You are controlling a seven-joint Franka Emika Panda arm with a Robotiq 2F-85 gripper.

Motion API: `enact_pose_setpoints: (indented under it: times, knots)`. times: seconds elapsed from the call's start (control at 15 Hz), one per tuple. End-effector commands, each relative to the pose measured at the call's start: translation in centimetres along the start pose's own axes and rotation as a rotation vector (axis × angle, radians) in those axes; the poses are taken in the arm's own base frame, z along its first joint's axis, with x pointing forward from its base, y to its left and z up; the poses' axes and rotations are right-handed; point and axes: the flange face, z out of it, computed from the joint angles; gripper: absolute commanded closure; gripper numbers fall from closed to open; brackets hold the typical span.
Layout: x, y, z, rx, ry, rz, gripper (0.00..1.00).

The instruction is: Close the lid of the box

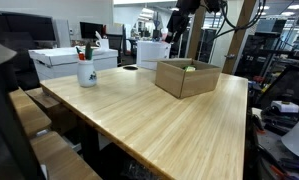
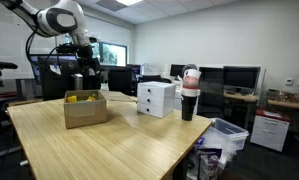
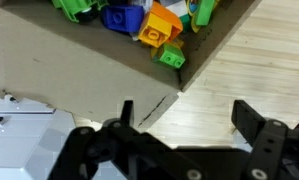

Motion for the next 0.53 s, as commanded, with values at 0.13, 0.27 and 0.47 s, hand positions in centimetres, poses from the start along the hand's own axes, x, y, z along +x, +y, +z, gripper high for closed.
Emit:
enact_pose_setpoints:
  times: [0.13, 0.27, 0.47]
  knots:
    - [3.6, -0.9, 2.7, -0.038, -0.027, -0.009, 0.00]
    - [4.5, -1.1, 3.7, -0.054, -0.042, -0.016, 0.00]
    - [6.0, -1.6, 5.1, -0.063, -0.060, -0.039, 0.00]
